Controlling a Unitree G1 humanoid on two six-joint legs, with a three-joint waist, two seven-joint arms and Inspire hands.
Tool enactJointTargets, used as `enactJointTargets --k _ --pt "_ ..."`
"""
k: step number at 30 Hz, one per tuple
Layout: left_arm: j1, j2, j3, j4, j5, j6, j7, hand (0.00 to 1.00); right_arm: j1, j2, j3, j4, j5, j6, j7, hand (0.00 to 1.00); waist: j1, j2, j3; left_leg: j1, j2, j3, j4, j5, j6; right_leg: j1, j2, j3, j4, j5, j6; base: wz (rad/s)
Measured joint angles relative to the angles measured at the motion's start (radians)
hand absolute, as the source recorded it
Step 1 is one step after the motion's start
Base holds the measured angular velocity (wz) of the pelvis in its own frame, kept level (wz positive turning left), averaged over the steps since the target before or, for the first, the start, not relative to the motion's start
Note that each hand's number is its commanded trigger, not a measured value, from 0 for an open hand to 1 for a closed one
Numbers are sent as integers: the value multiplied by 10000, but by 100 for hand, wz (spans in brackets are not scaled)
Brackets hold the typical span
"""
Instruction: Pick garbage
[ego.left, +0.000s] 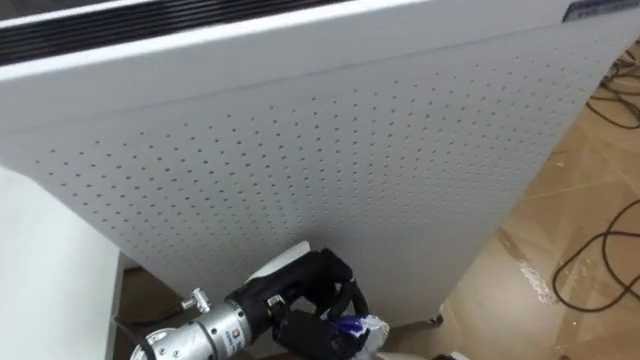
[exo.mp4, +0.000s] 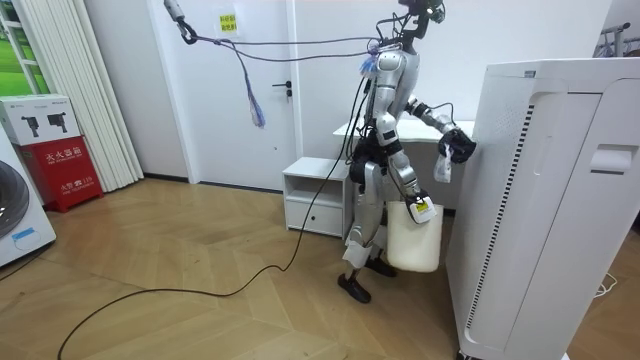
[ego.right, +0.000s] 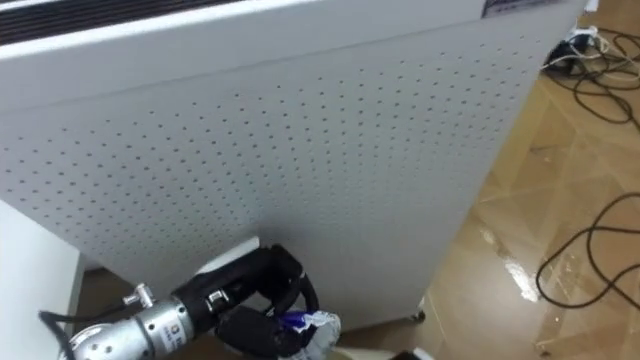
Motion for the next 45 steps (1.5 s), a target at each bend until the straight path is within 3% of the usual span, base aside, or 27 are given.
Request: enactJointTargets --k 7,13,21,30,31,32,33,45 --pt "-9 -221 13 1256 4 -63 39 100 -252 162 -59 -4 20 -142 -60 100 168 -295 -6 -449 33 36 -19 128 -33 -563 10 60 177 30 -49 -2" --pt "-11 -298 -45 1702 42 -61 48 100 -351 129 -126 -1 -7 -145 -91 100 173 -379 -6 -889 59 -25 250 137 -30 -859 -14 -182 329 46 -75 8" --pt "50 -267 -50 1850 167 -42 357 100 -397 132 -125 -280 -6 -132 -84 100 208 -352 -6 -1463 165 -88 384 264 -81 -1387 16 -289 410 166 -210 0" --pt "81 -322 -43 2501 846 -11 838 100 -417 78 -131 -454 40 -139 -99 100 233 -199 -3 -1655 175 -26 334 339 -107 -1663 2 -272 534 173 -230 0" --pt "71 -322 -14 2571 957 -11 905 95 -417 76 -151 -517 38 -139 -99 100 207 -199 -3 -1657 167 -21 302 355 -99 -1691 -1 -269 556 172 -230 0" --pt "71 -322 5 2601 1013 -10 929 22 -416 74 -173 -552 34 -139 -99 100 187 -199 -3 -1655 162 -19 280 369 -93 -1703 0 -265 561 172 -230 0" --pt "72 -314 20 2624 1119 -9 1012 0 -416 62 -204 -625 34 -139 -99 100 177 -200 -3 -1666 160 -2 258 377 -89 -1748 1 -235 575 172 -230 -5" --pt "125 -241 41 2644 1327 1 1136 0 -216 -243 -514 -1629 42 -219 -91 100 -174 -221 -7 -1827 143 36 247 443 -82 -1964 -87 -182 706 147 -251 -1"
